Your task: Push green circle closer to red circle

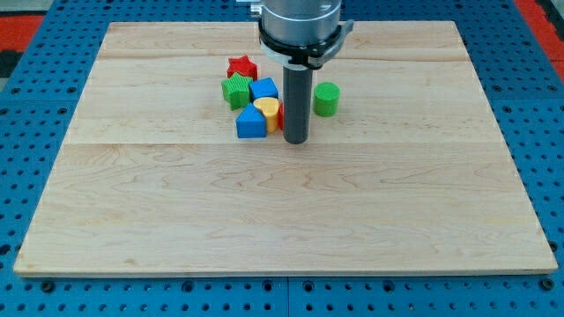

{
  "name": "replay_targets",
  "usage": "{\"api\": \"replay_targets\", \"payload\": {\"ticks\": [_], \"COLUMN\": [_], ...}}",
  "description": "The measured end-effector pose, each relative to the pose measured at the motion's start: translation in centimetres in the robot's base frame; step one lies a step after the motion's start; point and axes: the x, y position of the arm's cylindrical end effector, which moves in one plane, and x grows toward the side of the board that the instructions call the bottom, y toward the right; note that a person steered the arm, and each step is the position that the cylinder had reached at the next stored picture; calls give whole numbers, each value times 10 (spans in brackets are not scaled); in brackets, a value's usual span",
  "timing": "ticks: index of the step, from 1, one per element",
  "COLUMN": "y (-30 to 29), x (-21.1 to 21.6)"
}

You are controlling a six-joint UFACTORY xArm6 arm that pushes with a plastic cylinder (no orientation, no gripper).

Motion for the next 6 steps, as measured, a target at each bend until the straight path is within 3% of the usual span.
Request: {"api": "replay_targets", "payload": {"ticks": [2, 5, 6], "y": [4, 96, 76], "x": [-14, -42, -53]}}
